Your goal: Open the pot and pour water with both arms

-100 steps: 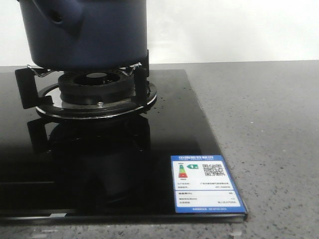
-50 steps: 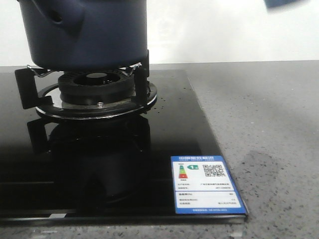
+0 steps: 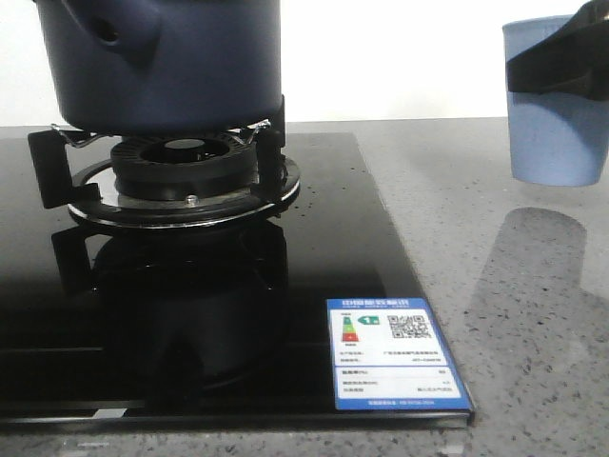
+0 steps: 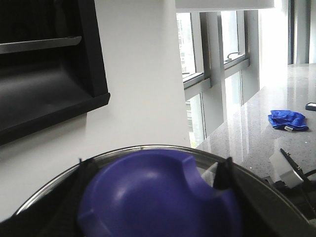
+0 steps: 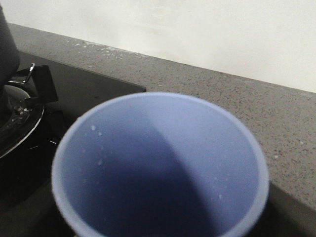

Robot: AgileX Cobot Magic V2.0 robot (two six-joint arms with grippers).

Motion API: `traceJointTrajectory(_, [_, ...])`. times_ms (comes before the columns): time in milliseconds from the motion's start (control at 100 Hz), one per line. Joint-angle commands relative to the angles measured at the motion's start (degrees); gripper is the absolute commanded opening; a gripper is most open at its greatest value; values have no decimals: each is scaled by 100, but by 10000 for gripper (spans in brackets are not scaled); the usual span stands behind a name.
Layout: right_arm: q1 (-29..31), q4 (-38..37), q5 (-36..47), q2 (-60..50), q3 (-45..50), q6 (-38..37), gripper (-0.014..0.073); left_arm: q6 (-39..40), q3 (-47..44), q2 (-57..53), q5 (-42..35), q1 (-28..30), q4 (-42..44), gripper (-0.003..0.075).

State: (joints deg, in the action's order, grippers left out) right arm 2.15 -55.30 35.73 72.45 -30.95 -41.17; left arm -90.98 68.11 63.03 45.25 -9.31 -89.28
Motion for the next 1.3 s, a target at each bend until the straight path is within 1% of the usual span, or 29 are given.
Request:
traceJointTrajectory(0, [48,189,420,-45,-122,-18,541,48,180,-88,-46,-29,-483,273])
traceJointTrajectory(70, [48,189,405,27,-122,-18,621,48,180,-64,20,-29,-483,273])
traceJointTrajectory(130, [48,179,405,51,-122,-18,651,48,180,-52,56,-29,-458,273])
traceJointTrajectory(310, [48,167,746,-21,-122,-18,647,48,180,-52,68,-29,-435,273])
traceJointTrajectory(370, [48,154,955,-141,-122,-18,647,48,180,-44,68,-29,-393,273])
traceJointTrajectory(460, [48,154,1014,-389,-146,-18,647,48,171,0,68,-29,-275,273])
traceJointTrajectory(550, [48,142,873,-716,-193,-18,647,48,168,107,68,-29,-174,273])
traceJointTrajectory(650, [48,128,401,-1110,-301,-18,647,48,168,310,68,-29,-149,273])
traceJointTrajectory(760, [48,128,148,-1524,-373,-18,640,48,168,640,109,-29,-135,273])
traceJointTrajectory(810, [48,128,192,-1732,-373,-18,600,48,168,807,181,-29,-135,273])
traceJointTrajectory(880, [37,90,205,-2056,-373,-97,463,48,168,1050,277,-29,-135,273])
traceJointTrajectory(890, [37,89,205,-2118,-373,-125,424,48,168,1096,278,-29,-135,273])
traceJointTrajectory(900, [37,63,205,-2149,-373,-141,404,48,168,1121,308,-29,-135,273])
traceJointTrajectory(910, [37,62,205,-2210,-373,-157,359,36,168,1167,309,-29,-135,273])
traceJointTrajectory(920, [37,47,205,-2240,-373,-187,336,25,168,1189,334,-29,-135,273])
traceJointTrajectory(930, [37,35,205,-2299,-373,-205,287,12,168,1211,343,-29,-148,273])
traceJointTrajectory(950, [37,5,205,-2360,-373,-256,237,-21,168,1275,370,-29,-145,273])
traceJointTrajectory(960, [37,3,205,-2424,-373,-285,185,-36,168,1315,368,-29,-145,273])
traceJointTrajectory(970, [37,-19,205,-2457,-373,-297,160,-39,168,1337,368,-29,-145,273])
traceJointTrajectory(980, [37,-29,205,-2525,-373,-298,107,-51,168,1373,380,-29,-145,273])
traceJointTrajectory(990, [37,-31,205,-2558,-373,-298,81,-71,168,1388,381,-29,-145,273])
traceJointTrajectory(1000, [37,-59,205,-2623,-373,-298,29,-75,168,1404,381,-29,-145,273])
traceJointTrajectory(1020, [37,-103,205,-2687,-373,-298,-21,-115,168,1457,381,-29,-145,273])
traceJointTrajectory(1030, [37,-129,205,-2751,-373,-298,-70,-132,168,1485,394,-29,-145,273])
traceJointTrajectory(1290, [37,-210,65,-3477,-373,-314,-66,-312,168,1932,394,-29,-133,273])
